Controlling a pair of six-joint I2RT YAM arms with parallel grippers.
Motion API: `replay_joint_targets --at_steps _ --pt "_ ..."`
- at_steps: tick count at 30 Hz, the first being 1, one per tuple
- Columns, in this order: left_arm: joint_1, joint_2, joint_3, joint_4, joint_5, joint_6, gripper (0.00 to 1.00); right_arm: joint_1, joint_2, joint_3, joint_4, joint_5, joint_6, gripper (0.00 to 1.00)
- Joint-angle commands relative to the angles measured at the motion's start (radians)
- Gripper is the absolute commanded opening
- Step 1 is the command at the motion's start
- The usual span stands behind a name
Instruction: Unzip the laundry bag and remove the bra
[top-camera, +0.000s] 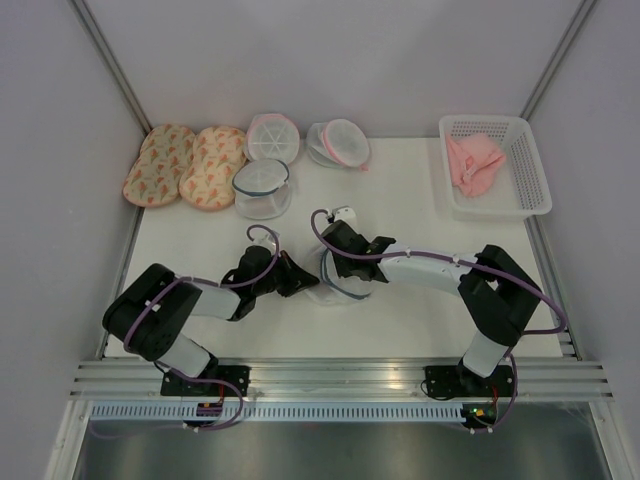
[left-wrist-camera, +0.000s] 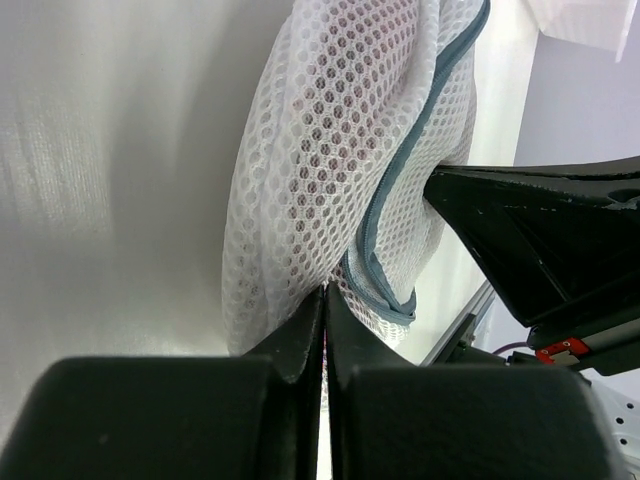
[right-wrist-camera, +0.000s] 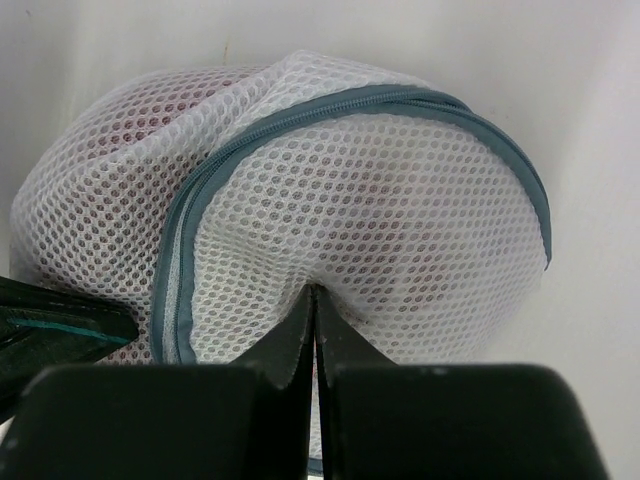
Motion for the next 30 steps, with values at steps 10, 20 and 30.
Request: replay_joint_targets --at_steps 10,20,30 --pt "-0.002 0.085 0.018 0.0 0.013 0.031 0.02 -0.074 -0.009 -0.046 -0.175 0.22 0.101 0.0" --pt "-0.002 0.111 0.036 -0.004 0.023 0.029 0.02 -0.076 -0.223 0.002 -0.393 0.449 0.181 0.01" --pt "-0.006 0.054 0.085 0.192 0.097 -0.003 0.06 -0.065 -0.348 -0.084 -0.342 0.365 0.154 0.0"
